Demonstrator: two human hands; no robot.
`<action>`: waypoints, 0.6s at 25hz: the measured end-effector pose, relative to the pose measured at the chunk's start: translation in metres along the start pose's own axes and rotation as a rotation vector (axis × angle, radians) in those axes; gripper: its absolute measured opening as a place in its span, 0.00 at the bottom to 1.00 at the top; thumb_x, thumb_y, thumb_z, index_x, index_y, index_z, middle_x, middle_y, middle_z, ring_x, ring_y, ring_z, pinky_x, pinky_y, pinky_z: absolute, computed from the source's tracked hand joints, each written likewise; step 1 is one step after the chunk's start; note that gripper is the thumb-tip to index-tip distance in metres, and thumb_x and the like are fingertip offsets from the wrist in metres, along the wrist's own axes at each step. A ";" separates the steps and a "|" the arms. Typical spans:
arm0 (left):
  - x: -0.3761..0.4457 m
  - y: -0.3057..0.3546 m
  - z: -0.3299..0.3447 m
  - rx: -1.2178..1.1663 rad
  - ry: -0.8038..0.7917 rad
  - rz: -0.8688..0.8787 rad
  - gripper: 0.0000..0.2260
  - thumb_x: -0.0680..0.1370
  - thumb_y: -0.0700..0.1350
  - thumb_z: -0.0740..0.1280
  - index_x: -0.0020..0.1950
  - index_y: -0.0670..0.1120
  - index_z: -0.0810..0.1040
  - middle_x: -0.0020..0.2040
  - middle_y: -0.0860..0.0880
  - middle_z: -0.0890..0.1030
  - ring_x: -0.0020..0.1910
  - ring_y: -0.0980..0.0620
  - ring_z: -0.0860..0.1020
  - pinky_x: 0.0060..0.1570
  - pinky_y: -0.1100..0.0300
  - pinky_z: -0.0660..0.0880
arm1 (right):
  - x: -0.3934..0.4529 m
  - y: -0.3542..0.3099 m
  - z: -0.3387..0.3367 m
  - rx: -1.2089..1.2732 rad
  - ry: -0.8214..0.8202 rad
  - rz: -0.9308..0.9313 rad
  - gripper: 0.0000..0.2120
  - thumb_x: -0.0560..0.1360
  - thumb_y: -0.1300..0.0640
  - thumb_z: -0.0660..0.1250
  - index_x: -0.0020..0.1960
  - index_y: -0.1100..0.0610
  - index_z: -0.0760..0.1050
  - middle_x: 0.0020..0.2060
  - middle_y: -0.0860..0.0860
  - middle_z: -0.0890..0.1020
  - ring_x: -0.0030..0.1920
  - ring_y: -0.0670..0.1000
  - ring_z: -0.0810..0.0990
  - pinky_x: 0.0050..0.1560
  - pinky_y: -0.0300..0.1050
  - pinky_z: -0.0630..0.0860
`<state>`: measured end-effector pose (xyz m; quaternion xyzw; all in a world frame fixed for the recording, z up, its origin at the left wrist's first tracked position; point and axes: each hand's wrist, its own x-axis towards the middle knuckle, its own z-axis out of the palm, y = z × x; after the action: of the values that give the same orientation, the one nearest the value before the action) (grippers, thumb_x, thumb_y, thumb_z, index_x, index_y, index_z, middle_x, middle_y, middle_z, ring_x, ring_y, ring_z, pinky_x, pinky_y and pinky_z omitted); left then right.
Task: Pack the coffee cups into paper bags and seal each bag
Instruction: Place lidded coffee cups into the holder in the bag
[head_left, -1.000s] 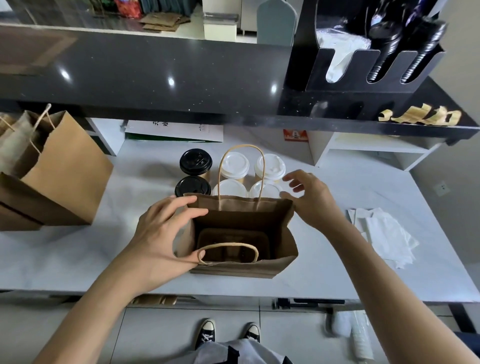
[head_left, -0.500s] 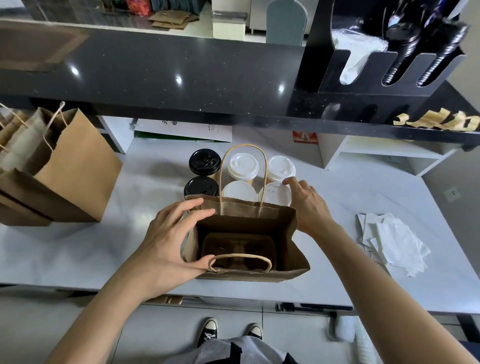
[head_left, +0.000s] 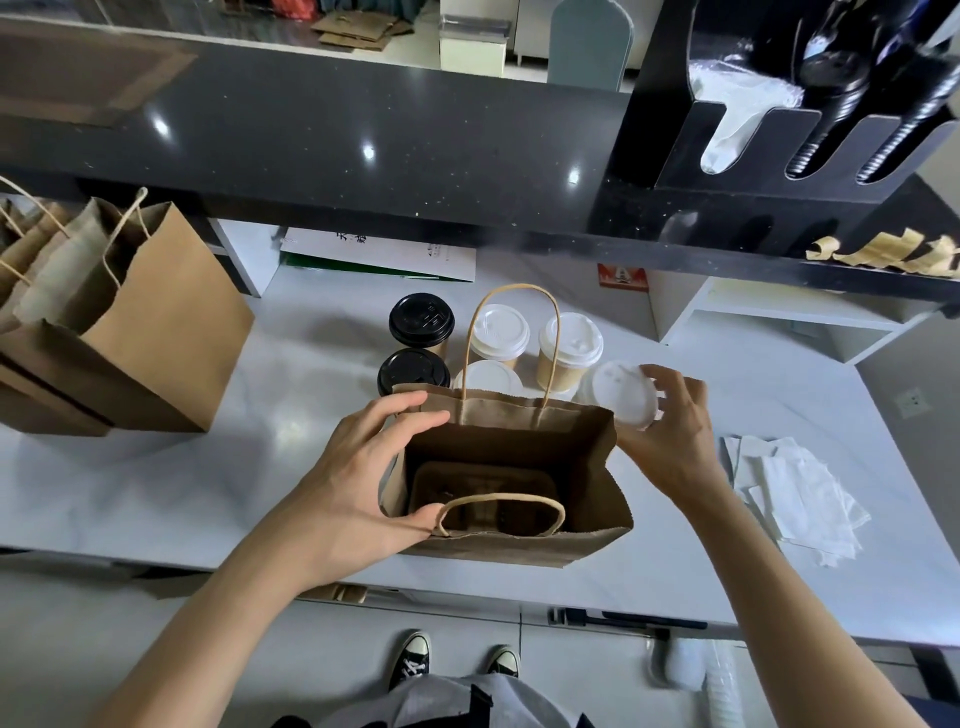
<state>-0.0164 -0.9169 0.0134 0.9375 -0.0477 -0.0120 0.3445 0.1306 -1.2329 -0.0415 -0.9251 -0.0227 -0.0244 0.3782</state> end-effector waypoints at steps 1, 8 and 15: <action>0.000 0.000 0.000 -0.002 -0.003 -0.001 0.34 0.71 0.52 0.78 0.74 0.65 0.67 0.75 0.69 0.58 0.75 0.64 0.58 0.71 0.63 0.60 | -0.003 -0.001 -0.005 0.047 0.050 0.005 0.38 0.63 0.43 0.81 0.68 0.47 0.70 0.62 0.48 0.70 0.58 0.57 0.80 0.51 0.49 0.79; 0.001 -0.001 -0.001 -0.028 -0.040 -0.002 0.43 0.65 0.66 0.78 0.76 0.65 0.63 0.75 0.69 0.57 0.76 0.64 0.56 0.72 0.61 0.61 | -0.014 -0.056 -0.075 0.339 0.257 -0.168 0.34 0.71 0.34 0.73 0.72 0.43 0.67 0.62 0.47 0.76 0.59 0.41 0.79 0.45 0.32 0.79; 0.003 -0.003 0.001 -0.034 -0.035 -0.005 0.52 0.62 0.71 0.75 0.80 0.66 0.52 0.77 0.68 0.56 0.76 0.61 0.56 0.74 0.57 0.61 | -0.043 -0.119 -0.090 0.551 0.058 -0.482 0.32 0.75 0.40 0.68 0.73 0.57 0.69 0.61 0.50 0.78 0.56 0.47 0.81 0.44 0.37 0.77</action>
<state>-0.0135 -0.9156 0.0105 0.9313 -0.0510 -0.0301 0.3594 0.0777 -1.2126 0.1032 -0.7556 -0.2352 -0.1319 0.5970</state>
